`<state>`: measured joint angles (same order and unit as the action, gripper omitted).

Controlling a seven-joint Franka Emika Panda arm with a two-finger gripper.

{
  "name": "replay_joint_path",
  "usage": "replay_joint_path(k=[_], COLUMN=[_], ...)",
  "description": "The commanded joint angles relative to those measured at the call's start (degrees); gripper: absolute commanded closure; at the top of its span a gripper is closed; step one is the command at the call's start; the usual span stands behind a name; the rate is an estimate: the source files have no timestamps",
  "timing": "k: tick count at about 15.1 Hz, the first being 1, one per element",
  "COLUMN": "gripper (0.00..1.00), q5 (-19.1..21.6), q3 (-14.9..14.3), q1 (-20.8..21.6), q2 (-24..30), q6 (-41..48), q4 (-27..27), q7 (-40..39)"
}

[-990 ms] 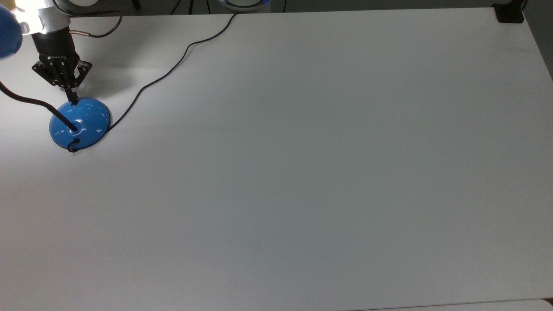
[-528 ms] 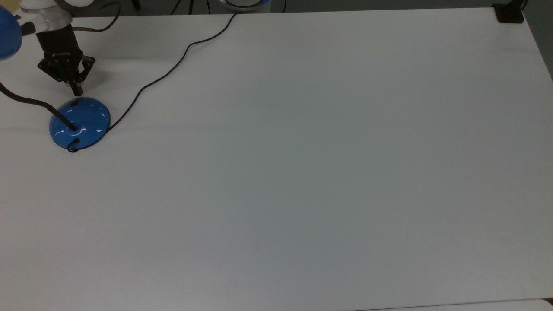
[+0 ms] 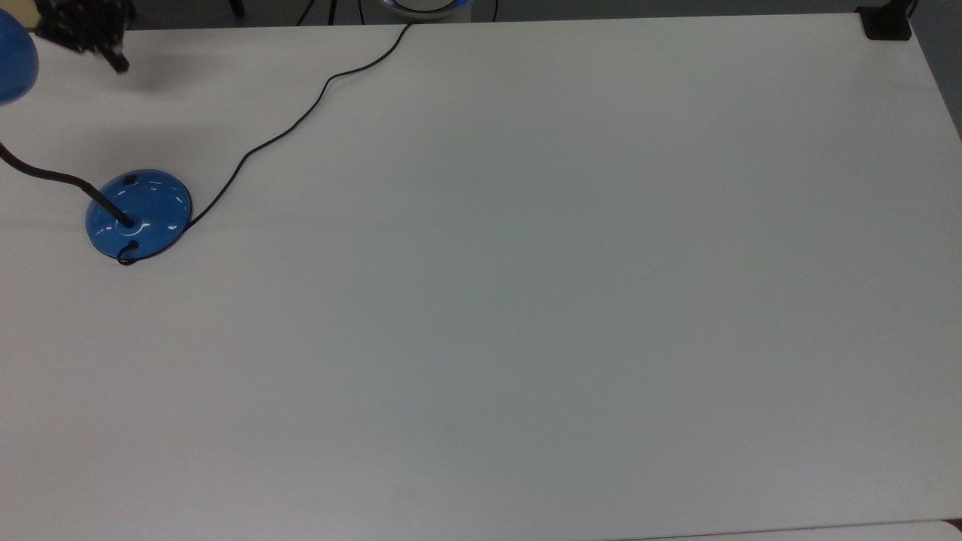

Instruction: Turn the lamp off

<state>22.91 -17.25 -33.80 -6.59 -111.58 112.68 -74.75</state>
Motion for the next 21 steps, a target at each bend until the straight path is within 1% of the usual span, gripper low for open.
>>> replay_joint_path(k=[1, 3, 5, 7, 8, 9, 11, 13, 15, 17, 18, 19, 20, 21], gripper=[1.0, 1.0, 1.0, 1.0, 1.0, 0.97, 0.97, 0.97, 0.97, 0.95, 0.92, 0.88, 0.85, 0.78], q5=[-2.4, -2.3, -1.6, -0.9, -1.1, -1.5, -2.5, -5.2, -9.1, -13.0, -14.2, -14.9, -15.7, -17.4], q3=[-0.1, -0.1, 0.8, 2.7, 3.8, 5.2, 7.7, 9.2, 10.0, 10.1, 10.1, 10.1, 10.1, 10.2], q1=[-2.3, -2.2, -1.3, 2.1, 3.6, 5.2, 8.5, 13.4, 20.5, 26.4, 28.4, 29.4, 29.6, 29.8], q2=[1.9, 2.0, 3.2, 5.1, 6.1, 6.8, 7.1, 7.0, 7.0, 6.3, 6.2, 6.2, 6.1, 6.0], q6=[22.3, 31.2, 35.5, 35.7, 35.5, 35.1, 34.9, 32.8, 27.0, 22.6, 20.5, 19.0, 18.5, 18.5], q4=[-12.4, -18.8, -23.4, -25.7, -26.4, -26.6, -29.2, -29.6, -29.5, -28.7, -27.8, -27.0, -26.3, -25.6], q7=[2.7, 9.5, 19.7, 32.1, 37.8, 43.2, 52.5, 60.5, 67.7, 71.8, 71.6, 71.3, 70.2, 67.2])
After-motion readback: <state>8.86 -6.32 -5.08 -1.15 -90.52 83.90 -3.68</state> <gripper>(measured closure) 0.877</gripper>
